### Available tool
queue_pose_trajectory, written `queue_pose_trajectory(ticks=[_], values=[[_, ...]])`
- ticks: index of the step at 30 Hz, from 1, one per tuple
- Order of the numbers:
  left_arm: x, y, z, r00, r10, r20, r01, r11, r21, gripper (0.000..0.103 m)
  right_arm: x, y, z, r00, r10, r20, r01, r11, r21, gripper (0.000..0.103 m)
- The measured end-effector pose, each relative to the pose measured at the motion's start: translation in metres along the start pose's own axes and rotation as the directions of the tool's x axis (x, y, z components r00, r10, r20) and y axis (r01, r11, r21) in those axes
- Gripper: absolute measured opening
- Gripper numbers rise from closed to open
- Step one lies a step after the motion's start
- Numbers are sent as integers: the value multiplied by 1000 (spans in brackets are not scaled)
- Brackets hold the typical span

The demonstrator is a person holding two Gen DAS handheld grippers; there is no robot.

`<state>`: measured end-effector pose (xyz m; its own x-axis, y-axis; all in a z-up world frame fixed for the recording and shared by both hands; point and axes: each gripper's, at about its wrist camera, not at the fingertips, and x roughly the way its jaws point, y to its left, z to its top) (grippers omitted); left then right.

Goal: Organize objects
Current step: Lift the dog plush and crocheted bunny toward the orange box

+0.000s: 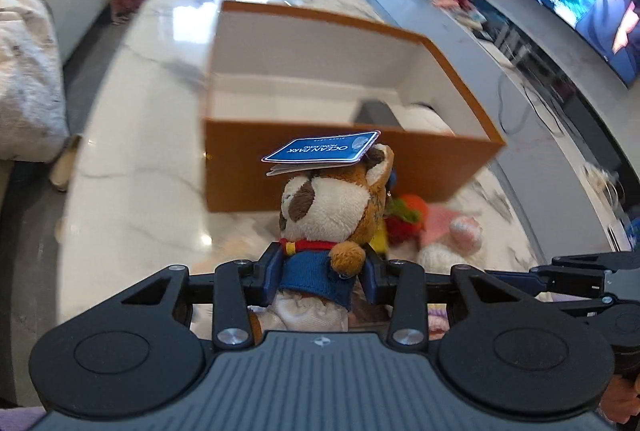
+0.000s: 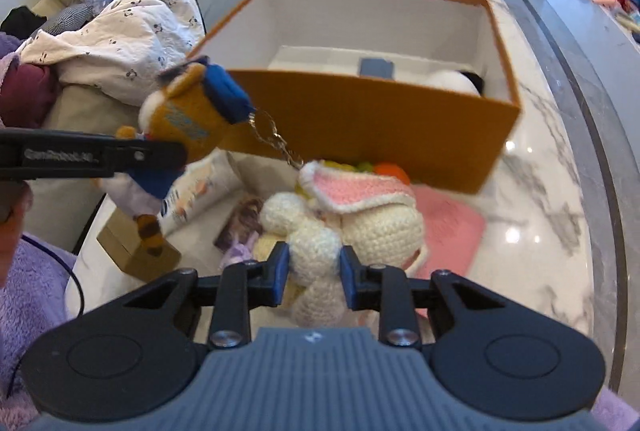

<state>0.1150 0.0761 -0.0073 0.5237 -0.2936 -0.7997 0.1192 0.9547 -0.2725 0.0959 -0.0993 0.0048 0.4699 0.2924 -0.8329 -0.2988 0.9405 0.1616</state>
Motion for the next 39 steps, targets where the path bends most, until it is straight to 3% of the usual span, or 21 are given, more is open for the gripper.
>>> queue_pose_trajectory(ticks=[3,6,8,10,17,22,29,31,35,36,39], values=[[17,-14,-3,999,-38,-36,38,999,4,45,-2,-15,-12,1000,-9,-17,10,998,56,30],[30,-25,-6,996,-54,-67,55,998,9,45,-1,-30,-22,999,47,-25,-43,989,140,32],[37,-30,-9,994,-69,-85,70,997,10,45,0,-39,-28,997,70,-26,-64,979,194,37],[42,-36,-12,992,-76,-100,78,997,18,45,-1,-45,-33,997,78,-24,-70,965,251,52],[51,-42,-17,988,-72,-135,75,997,18,45,4,-60,-42,988,152,4,-137,881,454,63],[44,-31,-14,994,-33,-105,32,999,-7,45,7,-40,-37,995,96,9,-92,917,389,71],[47,-20,-13,994,-2,-105,-3,999,-44,47,33,-25,-28,998,-28,-59,49,919,391,75],[48,-21,-13,994,0,-108,-4,999,-34,47,41,-24,-28,997,-32,-68,56,914,401,78],[49,-20,-14,993,-8,-114,4,999,-40,48,47,-28,-32,998,-5,-64,32,902,430,74],[50,-20,-15,993,-10,-116,6,999,-40,48,47,-29,-32,998,9,-59,18,901,433,69],[50,-22,-15,993,-6,-118,3,1000,-29,48,44,-26,-35,999,5,-50,16,917,399,65]])
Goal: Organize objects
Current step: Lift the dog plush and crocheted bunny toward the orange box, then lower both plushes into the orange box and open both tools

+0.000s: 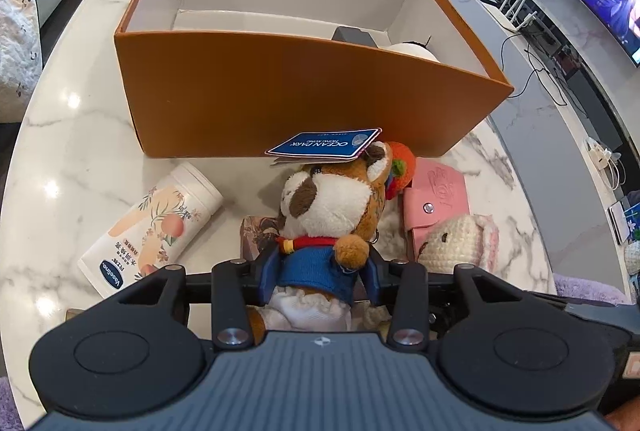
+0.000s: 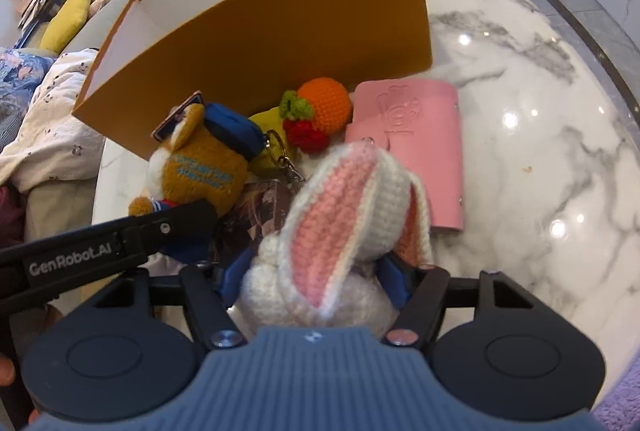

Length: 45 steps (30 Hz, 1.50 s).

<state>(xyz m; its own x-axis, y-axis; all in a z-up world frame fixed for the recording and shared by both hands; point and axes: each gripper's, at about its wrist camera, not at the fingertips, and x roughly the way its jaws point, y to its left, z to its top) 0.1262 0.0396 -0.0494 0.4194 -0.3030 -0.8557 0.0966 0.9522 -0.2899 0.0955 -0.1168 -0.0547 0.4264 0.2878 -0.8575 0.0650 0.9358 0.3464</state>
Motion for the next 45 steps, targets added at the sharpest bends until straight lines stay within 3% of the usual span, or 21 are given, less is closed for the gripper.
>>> queue_pose_trajectory(ticks=[7,15,23,30,38,41,45], values=[[-12,-4,-1,1000,12,15,-12,1000,14,46,-19,5,-6,999,5,52,0,995,-101,61],[-50,-6,6,990,-77,115,77,997,11,46,-62,10,7,988,33,148,-3,981,-195,61],[-91,-4,35,955,-134,263,140,990,-3,46,-105,29,34,959,106,262,-13,943,-332,61],[-99,7,70,932,-105,347,134,989,-60,46,-115,53,83,930,177,321,-20,899,-437,61],[-82,29,108,925,-18,380,77,987,-140,46,-88,76,144,923,288,256,-131,860,-493,61],[-69,38,114,930,-5,367,71,984,-165,46,-66,88,159,926,303,225,-153,847,-509,61],[-44,52,116,949,8,315,57,979,-196,46,-25,98,169,950,260,171,-131,832,-539,61]])
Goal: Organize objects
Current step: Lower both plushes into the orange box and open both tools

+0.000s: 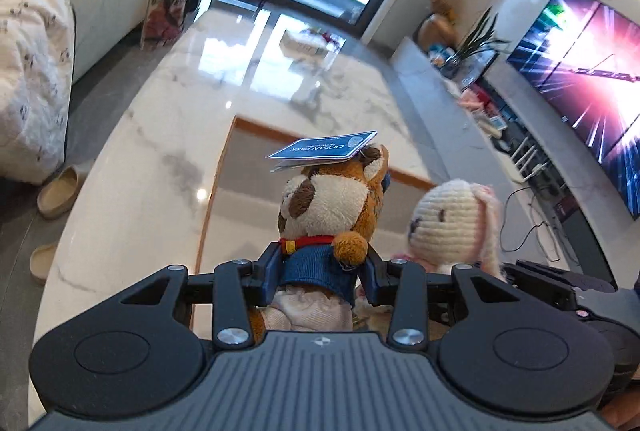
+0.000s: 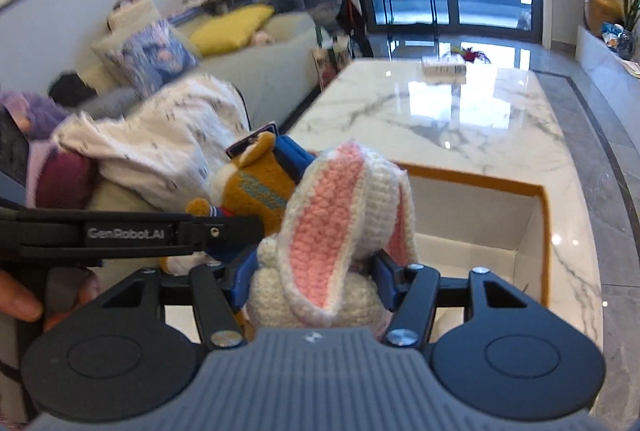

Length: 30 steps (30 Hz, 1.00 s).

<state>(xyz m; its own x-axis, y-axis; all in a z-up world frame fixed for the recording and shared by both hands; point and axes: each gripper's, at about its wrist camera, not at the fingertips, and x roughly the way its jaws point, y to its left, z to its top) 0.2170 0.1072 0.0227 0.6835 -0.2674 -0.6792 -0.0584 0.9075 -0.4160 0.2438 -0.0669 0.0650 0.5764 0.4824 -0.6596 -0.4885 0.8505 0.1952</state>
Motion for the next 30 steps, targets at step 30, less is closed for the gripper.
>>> queue_pose_trajectory(ticks=[30], values=[[49,-11,-10,986,148,-72,-133,974,182,47,97,-40,-14,966,104,-238,-103,995,15,64]])
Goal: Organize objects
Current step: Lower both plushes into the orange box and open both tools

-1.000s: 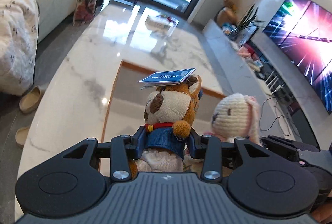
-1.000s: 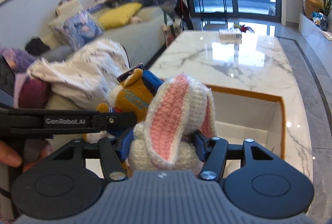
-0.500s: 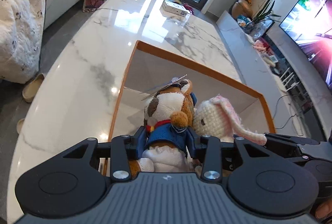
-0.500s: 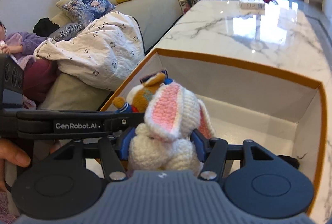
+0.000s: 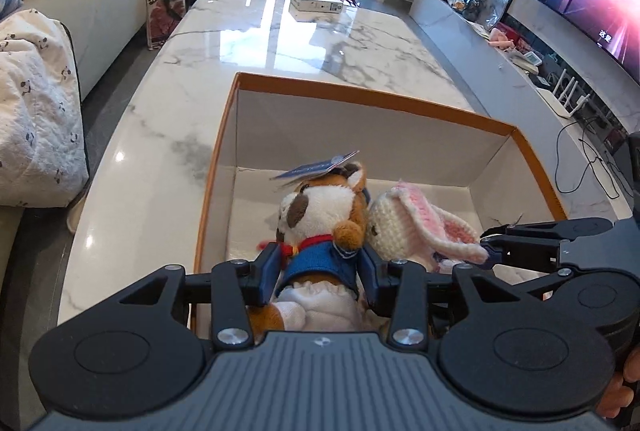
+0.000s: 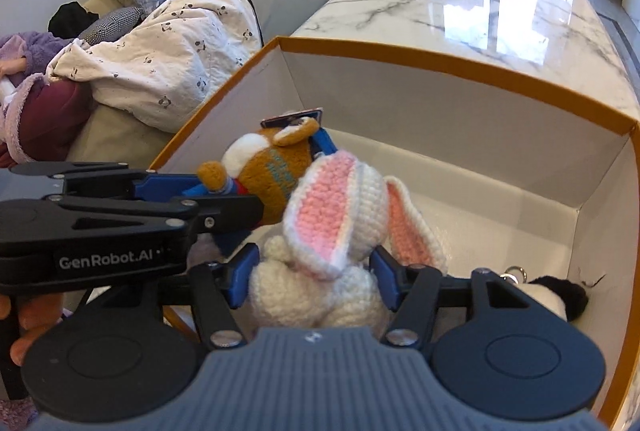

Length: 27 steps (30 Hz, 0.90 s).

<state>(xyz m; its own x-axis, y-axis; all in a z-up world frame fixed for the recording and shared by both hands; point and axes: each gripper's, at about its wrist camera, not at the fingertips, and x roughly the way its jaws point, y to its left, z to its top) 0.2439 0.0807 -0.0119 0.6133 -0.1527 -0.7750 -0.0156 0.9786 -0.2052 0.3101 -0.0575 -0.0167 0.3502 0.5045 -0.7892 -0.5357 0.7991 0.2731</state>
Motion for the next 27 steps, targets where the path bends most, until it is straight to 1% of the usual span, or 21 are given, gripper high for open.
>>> queue_pose_trajectory(ticks=[5,8,10,11,12,13,14,16,18,23,25,27], values=[[-1,2,-1,1000,-10,-7,11,1000,8,47,-4,1,-3,1000,10,-8,-10,1000,4,65],[-5,8,-2,999,-35,-4,35,999,-26,47,-8,3,-5,1000,-9,1,9,1000,11,65],[-10,14,-2,999,-39,12,40,998,-52,47,-14,7,-5,1000,-16,16,16,1000,3,64],[-14,16,-2,999,-35,23,36,998,-60,47,-16,9,-5,1000,-16,21,16,1000,1,62],[-19,19,-1,999,-32,39,35,997,-69,47,-17,10,-5,1000,-16,24,16,1000,-1,54],[-23,23,0,998,-32,52,36,996,-79,47,-17,12,-4,1000,-15,22,15,1000,-3,49],[-27,26,0,997,-37,63,42,995,-92,47,-16,14,-3,1000,-12,20,12,1000,-5,47],[-34,30,2,996,-51,77,59,992,-112,47,-10,20,-1,1000,-15,1,15,1000,-16,35],[-39,32,3,995,-53,84,63,990,-123,47,-4,25,0,998,-57,-7,57,998,-34,29],[-47,30,1,995,-57,85,66,992,-107,47,0,35,0,994,-108,-12,107,991,-79,27],[-52,28,0,994,-71,85,80,992,-98,47,-4,41,-2,991,-132,-9,131,986,-100,24],[-60,24,-1,992,-88,87,95,992,-78,47,-18,49,-4,985,-171,31,174,976,-130,25]])
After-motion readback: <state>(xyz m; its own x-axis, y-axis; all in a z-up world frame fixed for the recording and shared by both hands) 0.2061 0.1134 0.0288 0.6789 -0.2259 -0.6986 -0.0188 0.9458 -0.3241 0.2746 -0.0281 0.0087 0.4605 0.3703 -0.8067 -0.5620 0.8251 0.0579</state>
